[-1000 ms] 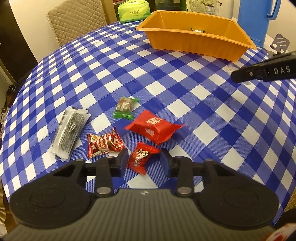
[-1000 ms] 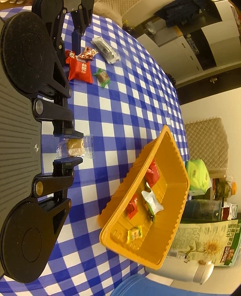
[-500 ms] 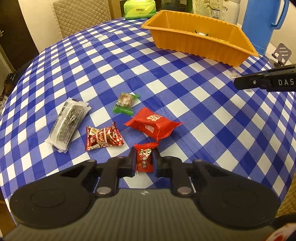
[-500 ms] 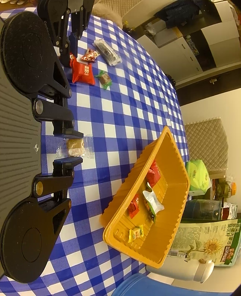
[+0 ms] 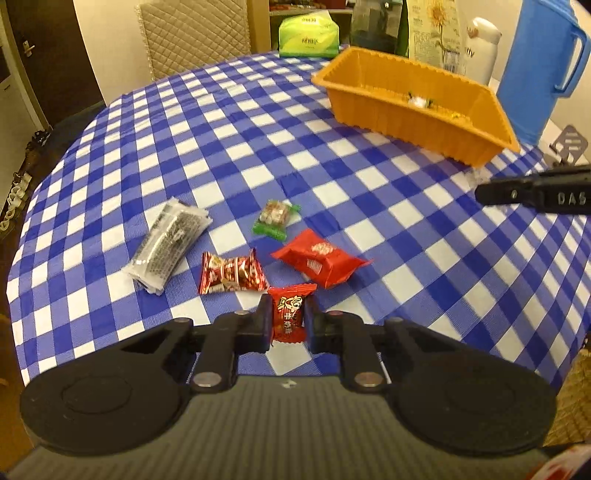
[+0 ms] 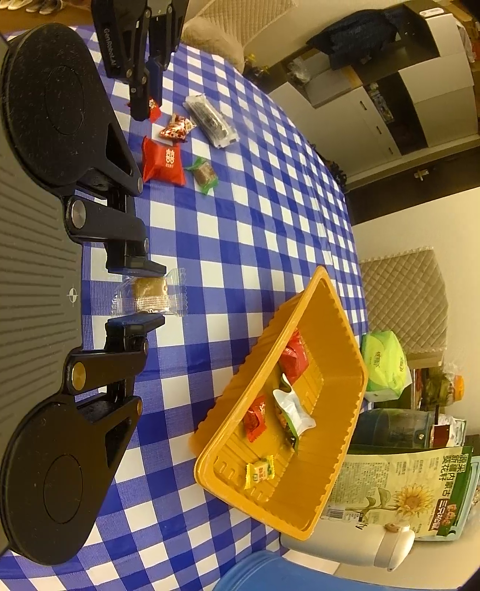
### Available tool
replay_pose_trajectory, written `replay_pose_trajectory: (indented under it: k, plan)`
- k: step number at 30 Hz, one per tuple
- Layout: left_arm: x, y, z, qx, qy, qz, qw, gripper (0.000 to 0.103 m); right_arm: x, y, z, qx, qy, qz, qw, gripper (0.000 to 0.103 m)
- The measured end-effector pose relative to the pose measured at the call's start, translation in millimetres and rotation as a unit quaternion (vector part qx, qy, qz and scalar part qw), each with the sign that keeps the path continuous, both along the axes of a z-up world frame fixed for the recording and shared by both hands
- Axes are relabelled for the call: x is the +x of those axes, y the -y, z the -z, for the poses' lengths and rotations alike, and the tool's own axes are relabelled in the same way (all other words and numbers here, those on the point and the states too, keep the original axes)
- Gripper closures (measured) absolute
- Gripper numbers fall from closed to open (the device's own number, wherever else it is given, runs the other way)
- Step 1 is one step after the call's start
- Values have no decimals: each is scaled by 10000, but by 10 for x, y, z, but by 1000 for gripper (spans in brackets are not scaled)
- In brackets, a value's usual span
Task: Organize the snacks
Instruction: 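Grasp the small red candy with the left gripper while the right holds the cookie packet, then carry both snacks over the orange tray and open both grippers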
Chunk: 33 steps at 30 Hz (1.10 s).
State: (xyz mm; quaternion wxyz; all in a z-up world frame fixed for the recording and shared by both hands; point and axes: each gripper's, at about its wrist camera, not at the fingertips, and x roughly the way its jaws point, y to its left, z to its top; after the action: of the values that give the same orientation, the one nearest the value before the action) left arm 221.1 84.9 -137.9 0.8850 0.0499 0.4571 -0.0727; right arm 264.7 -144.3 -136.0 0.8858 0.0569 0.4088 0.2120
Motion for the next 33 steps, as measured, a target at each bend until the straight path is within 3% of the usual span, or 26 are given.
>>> replay_pose_trajectory:
  k: [13,24,33]
  plan:
    - [324,361,-470,-66,454,385,9982,86,28,78,-201,33,-199,-124,9997,82]
    - [992,937,-686,-88,803,1063,9910,86,321,335,-472,112,43,288,9995,82]
    - [1701,1380,-756,-132,960,1530,9835,86,834,646,-521,74,253,842,9961,82]
